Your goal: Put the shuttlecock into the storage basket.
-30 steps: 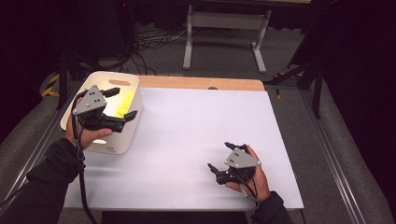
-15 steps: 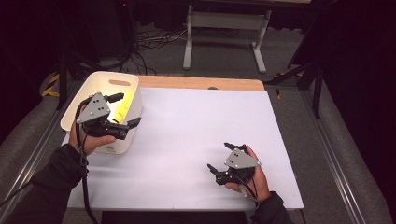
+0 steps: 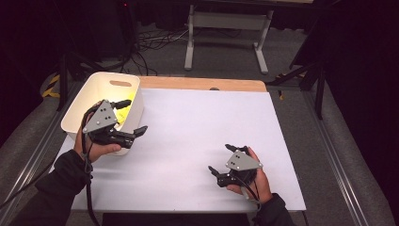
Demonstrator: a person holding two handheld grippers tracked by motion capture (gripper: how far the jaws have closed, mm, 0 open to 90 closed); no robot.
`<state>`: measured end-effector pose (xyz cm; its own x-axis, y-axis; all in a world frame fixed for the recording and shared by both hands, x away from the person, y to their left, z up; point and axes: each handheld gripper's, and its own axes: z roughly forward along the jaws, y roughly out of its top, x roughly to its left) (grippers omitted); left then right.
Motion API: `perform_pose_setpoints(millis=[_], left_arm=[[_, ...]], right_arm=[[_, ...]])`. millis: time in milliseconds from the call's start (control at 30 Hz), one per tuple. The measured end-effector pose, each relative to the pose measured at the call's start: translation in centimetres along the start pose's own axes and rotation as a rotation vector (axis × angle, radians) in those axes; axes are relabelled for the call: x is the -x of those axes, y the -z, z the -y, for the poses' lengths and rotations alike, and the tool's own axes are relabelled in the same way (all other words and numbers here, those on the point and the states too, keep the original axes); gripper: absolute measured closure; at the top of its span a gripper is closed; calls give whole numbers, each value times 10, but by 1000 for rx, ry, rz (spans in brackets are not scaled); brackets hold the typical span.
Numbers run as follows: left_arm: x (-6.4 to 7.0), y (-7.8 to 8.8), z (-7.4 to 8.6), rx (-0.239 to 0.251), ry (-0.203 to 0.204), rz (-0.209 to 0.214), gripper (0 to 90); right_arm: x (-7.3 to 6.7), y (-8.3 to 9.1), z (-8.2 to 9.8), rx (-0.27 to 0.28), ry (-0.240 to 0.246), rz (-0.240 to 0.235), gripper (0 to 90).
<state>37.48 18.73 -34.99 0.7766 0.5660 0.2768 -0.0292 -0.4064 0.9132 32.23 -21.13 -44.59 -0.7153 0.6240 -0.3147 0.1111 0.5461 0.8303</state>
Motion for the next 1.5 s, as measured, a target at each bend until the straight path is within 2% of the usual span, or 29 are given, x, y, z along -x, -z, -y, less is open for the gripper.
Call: perform_pose_setpoints(millis=[333,467,533,733,833,933,967,1167,1500], left_arm=[[10,-3,4,6,-1,18,87],[14,-3,5,6,-14,19,87],[16,-3,6,10,-7,25,87],[21,-5,10,6,-23,26,88],[24,-6,12,1,-15,35,87],[27,-6,14,0,-32,24,87],[29,-6,16,13,-33,29,87],[36,-8,19,15,-36,37,89],[48,-11,25,5,-55,56,89]], right_arm=[[0,0,-1,1,3,-1,112],[0,1,0,2,2,-1,111],[0,1,0,3,1,-2,112],[-1,1,0,4,2,-3,112],[-1,1,0,5,3,-2,112],[-1,1,0,4,4,-2,112],[-1,1,0,3,3,1,111],[-1,2,0,3,2,2,111],[-3,3,-1,4,6,4,110]])
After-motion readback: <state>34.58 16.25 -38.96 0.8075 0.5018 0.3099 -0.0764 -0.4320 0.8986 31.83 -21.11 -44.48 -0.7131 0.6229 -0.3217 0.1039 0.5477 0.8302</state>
